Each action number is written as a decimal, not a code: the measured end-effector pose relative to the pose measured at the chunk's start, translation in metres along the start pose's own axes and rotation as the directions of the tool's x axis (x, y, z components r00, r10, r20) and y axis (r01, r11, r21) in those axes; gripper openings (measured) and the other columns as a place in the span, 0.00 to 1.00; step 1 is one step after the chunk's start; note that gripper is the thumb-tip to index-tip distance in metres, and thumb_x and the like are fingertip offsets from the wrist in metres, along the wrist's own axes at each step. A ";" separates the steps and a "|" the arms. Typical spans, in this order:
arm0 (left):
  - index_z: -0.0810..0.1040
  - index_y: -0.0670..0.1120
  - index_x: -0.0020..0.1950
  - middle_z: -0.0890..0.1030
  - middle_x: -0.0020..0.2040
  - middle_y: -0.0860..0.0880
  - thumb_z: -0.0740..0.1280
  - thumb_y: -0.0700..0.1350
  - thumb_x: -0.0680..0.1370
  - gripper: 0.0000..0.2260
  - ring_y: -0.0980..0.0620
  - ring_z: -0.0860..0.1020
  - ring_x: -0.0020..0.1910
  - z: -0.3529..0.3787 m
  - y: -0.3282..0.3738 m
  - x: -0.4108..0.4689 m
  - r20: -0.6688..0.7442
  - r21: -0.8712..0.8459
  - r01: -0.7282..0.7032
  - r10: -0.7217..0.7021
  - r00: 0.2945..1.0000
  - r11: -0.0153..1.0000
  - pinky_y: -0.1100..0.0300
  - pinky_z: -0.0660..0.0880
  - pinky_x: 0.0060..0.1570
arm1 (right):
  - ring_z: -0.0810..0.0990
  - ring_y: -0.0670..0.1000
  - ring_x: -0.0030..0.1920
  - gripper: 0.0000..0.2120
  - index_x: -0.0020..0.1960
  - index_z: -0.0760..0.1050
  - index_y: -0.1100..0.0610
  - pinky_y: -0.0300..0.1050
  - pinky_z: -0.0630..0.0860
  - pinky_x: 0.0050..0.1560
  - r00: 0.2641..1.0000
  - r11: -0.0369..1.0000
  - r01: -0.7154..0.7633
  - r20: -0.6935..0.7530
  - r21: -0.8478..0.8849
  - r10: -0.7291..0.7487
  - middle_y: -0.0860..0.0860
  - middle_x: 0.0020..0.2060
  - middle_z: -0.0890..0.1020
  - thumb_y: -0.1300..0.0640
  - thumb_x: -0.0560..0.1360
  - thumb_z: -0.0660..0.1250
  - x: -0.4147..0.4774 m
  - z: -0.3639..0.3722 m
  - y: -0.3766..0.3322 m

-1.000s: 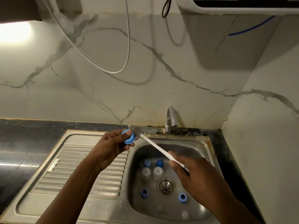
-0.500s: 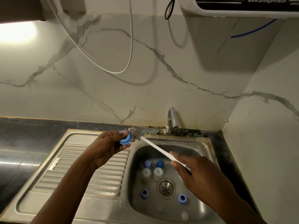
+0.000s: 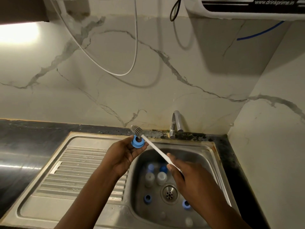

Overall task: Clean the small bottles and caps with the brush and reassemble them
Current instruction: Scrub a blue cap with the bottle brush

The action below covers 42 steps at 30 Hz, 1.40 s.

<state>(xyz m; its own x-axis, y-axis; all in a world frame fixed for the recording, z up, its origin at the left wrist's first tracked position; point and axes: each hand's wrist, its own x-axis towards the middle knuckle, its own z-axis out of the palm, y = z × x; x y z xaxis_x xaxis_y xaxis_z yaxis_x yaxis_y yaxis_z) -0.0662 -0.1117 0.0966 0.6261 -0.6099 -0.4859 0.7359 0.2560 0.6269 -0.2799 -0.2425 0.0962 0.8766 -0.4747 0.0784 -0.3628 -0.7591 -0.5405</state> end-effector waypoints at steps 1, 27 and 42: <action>0.77 0.33 0.66 0.84 0.59 0.32 0.63 0.41 0.86 0.14 0.36 0.85 0.58 0.000 -0.001 0.003 -0.025 -0.030 -0.011 0.010 1.000 0.999 0.45 0.83 0.52 | 0.78 0.41 0.37 0.24 0.79 0.62 0.36 0.37 0.78 0.41 1.000 1.000 0.002 0.003 0.005 -0.002 0.38 0.36 0.74 0.36 0.84 0.51 -0.001 0.001 -0.002; 0.78 0.35 0.64 0.85 0.59 0.33 0.66 0.41 0.85 0.12 0.37 0.85 0.58 0.011 0.002 0.002 -0.019 -0.117 -0.013 0.011 1.000 0.993 0.47 0.83 0.52 | 0.82 0.42 0.39 0.24 0.78 0.64 0.37 0.40 0.82 0.44 0.999 1.000 -0.025 -0.027 -0.019 0.025 0.43 0.41 0.83 0.35 0.83 0.51 -0.004 -0.018 0.007; 0.78 0.33 0.65 0.84 0.60 0.33 0.64 0.41 0.85 0.13 0.38 0.85 0.55 0.014 0.001 0.001 -0.011 -0.162 -0.017 0.015 1.000 0.987 0.50 0.84 0.50 | 0.80 0.42 0.41 0.24 0.80 0.60 0.36 0.38 0.79 0.46 1.000 1.000 0.001 0.030 -0.006 -0.001 0.39 0.40 0.77 0.36 0.85 0.49 -0.014 -0.019 0.001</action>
<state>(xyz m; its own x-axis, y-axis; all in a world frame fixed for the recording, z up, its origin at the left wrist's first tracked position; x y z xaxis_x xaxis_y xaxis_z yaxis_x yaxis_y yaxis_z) -0.0681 -0.1226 0.1054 0.6398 -0.5979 -0.4828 0.7574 0.3844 0.5278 -0.2986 -0.2448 0.1100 0.8859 -0.4608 0.0535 -0.3642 -0.7622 -0.5351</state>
